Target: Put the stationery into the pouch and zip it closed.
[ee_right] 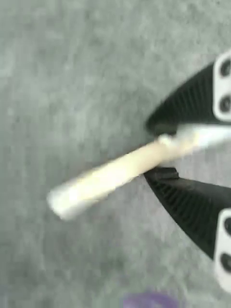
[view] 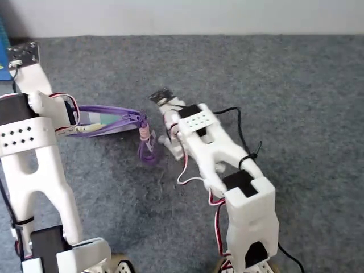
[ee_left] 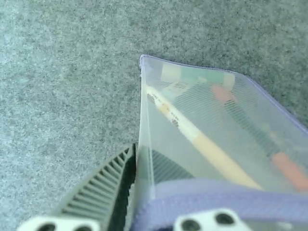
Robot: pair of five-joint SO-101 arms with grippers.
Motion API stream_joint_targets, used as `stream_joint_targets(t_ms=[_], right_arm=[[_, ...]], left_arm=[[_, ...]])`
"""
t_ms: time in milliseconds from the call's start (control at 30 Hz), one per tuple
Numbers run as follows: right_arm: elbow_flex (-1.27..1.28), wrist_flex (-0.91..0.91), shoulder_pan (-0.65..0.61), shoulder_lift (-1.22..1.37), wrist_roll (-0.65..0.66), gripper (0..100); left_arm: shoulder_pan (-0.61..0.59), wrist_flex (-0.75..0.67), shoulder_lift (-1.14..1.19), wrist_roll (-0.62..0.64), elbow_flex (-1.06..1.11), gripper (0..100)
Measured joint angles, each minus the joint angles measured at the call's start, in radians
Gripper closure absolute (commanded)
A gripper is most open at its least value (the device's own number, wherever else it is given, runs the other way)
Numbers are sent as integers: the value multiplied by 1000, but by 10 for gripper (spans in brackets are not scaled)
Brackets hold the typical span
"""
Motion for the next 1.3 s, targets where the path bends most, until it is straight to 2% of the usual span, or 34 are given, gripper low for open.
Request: stream_joint_targets(t_ms=[100,267,333,467,533,800,1033,1300], right_arm=[[-3,5,41,2,0,994],[-3,81,100,-8,-2,984],[-3,115,115,-11,-2,941],[0,152,120,-31,-2,769],[0,152,120,-34,-2,727],[-141,106,91,37,-18,830],[-336,133,86,203,-21,989],[-439,270,84,244,-21,990]], left_arm=[[0,0,0,0,0,989],[0,0,0,0,0,989],[0,0,0,0,0,989],[0,0,0,0,0,989],[0,0,0,0,0,989],[0,0,0,0,0,989],[0,0,0,0,0,989],[0,0,0,0,0,989]])
